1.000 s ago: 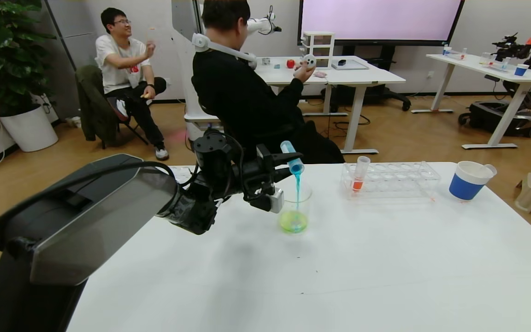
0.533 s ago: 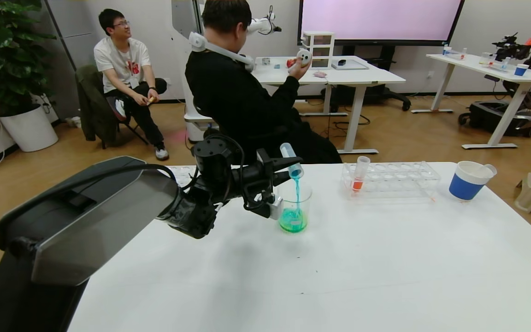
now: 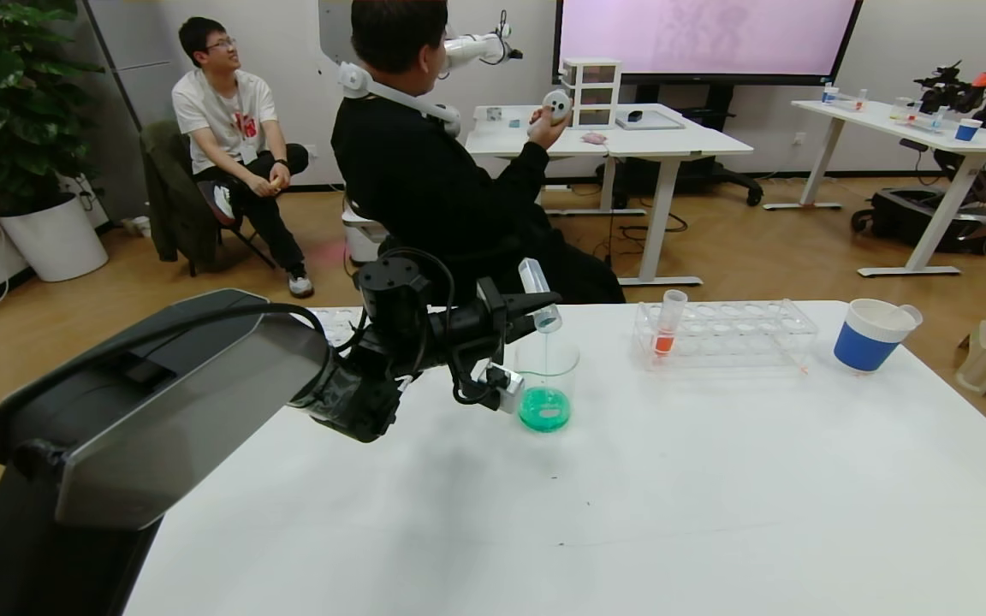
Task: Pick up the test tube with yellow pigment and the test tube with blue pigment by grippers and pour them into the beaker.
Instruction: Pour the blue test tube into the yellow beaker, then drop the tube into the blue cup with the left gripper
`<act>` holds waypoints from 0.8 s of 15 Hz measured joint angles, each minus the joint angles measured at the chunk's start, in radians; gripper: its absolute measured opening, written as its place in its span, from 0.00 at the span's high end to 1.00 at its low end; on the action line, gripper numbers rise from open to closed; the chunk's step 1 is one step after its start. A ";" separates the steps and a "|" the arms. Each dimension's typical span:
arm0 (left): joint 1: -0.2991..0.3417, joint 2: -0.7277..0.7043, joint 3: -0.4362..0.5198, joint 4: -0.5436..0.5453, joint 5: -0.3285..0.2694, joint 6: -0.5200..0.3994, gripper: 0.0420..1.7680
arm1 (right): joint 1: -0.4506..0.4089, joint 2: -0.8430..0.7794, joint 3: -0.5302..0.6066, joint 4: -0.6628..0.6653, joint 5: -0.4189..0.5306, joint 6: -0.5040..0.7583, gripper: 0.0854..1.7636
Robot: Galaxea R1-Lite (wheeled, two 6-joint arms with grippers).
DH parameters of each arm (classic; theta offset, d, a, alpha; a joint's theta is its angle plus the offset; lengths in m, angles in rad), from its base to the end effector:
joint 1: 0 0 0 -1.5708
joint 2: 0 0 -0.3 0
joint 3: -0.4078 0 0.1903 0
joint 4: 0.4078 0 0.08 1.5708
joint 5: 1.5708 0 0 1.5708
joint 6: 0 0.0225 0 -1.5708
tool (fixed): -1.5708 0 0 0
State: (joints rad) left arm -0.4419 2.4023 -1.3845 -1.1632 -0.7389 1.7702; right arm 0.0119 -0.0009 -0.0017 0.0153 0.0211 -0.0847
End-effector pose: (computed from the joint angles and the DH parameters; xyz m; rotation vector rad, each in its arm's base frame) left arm 0.4213 -0.2161 0.1071 1.5562 -1.1412 -0.7107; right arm -0.0230 0.0002 0.0744 -0.0846 0.0113 0.0335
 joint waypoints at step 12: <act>-0.036 -0.068 0.030 -0.012 0.142 -0.493 0.74 | 0.000 0.000 0.000 0.000 0.000 0.000 0.02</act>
State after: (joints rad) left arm -0.4777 2.3347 -1.3540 -1.1753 -0.5970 1.2772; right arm 0.0119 -0.0009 -0.0017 0.0153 0.0206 -0.0851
